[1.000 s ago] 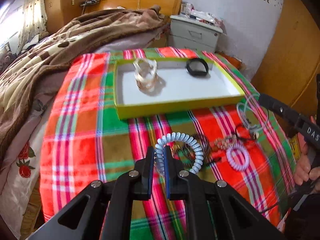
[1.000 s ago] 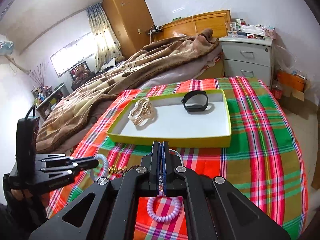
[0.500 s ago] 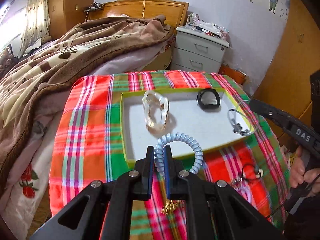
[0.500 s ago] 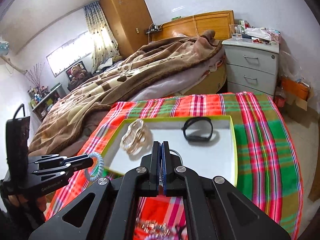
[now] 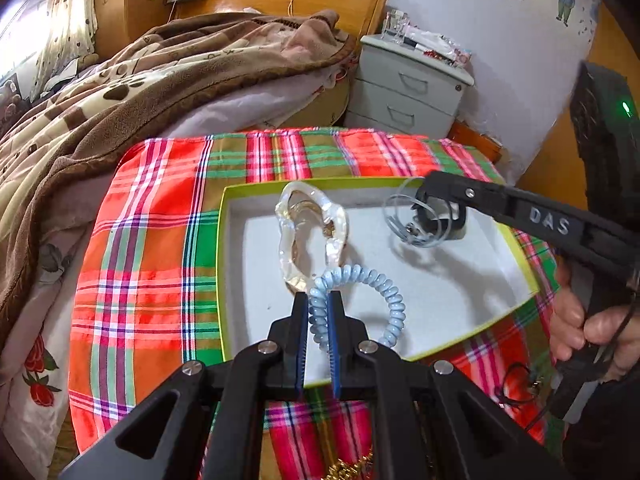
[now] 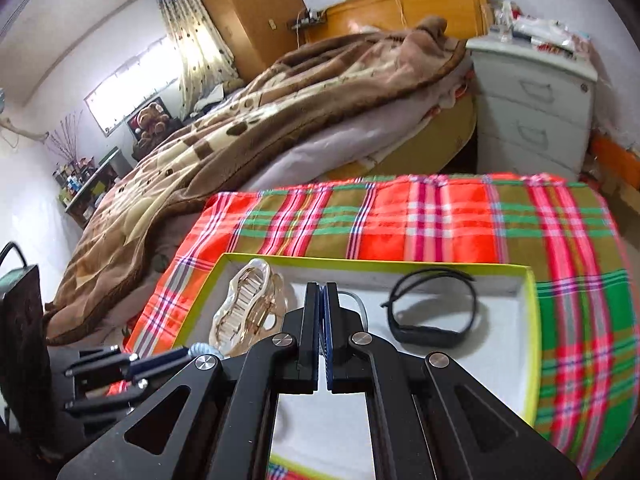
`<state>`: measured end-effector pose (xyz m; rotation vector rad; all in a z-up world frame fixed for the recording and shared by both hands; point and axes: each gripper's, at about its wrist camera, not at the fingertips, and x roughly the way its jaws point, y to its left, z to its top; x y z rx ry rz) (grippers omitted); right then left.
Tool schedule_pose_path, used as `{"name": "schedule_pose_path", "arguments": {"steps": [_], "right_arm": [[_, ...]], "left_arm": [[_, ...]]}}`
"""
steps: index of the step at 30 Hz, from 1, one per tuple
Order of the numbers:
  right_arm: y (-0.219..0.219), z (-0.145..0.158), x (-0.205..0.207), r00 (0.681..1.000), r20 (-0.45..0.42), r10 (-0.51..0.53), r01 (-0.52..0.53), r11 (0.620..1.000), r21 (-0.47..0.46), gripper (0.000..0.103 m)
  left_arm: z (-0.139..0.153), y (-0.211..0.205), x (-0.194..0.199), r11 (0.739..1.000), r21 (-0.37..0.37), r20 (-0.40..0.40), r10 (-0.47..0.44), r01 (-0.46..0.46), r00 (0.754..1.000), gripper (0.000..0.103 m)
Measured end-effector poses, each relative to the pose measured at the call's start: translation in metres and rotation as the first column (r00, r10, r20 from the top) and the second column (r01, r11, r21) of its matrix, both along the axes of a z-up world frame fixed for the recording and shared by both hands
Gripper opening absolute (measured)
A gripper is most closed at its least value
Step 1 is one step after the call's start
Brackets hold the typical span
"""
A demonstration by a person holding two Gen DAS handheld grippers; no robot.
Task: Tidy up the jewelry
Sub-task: 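Carry the hair tie and grey cord into the box and open both tools, then move both open tools back over the remaining jewelry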
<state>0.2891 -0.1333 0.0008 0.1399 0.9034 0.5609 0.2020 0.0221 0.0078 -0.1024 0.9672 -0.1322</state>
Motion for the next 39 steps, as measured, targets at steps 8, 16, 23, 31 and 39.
{"name": "schedule_pose_path", "arguments": {"steps": [8, 16, 23, 31, 39], "right_arm": [[0.016, -0.018, 0.022, 0.998, -0.059, 0.025, -0.026, 1.000, -0.011, 0.001], [0.021, -0.026, 0.032, 0.999, -0.034, 0.002, -0.007, 0.992, -0.126, 0.001], [0.023, -0.031, 0.034, 1.000, -0.011, 0.003, -0.005, 0.985, -0.171, 0.002], [0.022, -0.028, 0.034, 1.000, -0.012, -0.011, 0.009, 0.988, -0.156, 0.014], [0.020, -0.017, 0.020, 1.000, 0.016, -0.007, 0.009, 0.992, -0.126, 0.032]], "left_arm": [[-0.016, 0.006, 0.009, 1.000, 0.007, -0.037, 0.016, -0.016, 0.999, 0.010], [-0.025, 0.011, 0.014, 0.999, 0.012, -0.065, 0.034, -0.033, 0.997, 0.010], [-0.025, 0.014, 0.014, 0.999, -0.019, -0.065, 0.045, -0.047, 0.997, 0.012], [-0.023, 0.014, 0.012, 0.998, -0.022, -0.062, 0.050, -0.051, 0.997, 0.032], [-0.015, 0.015, 0.004, 0.998, -0.035, -0.046, 0.049, -0.051, 0.998, 0.039]]}}
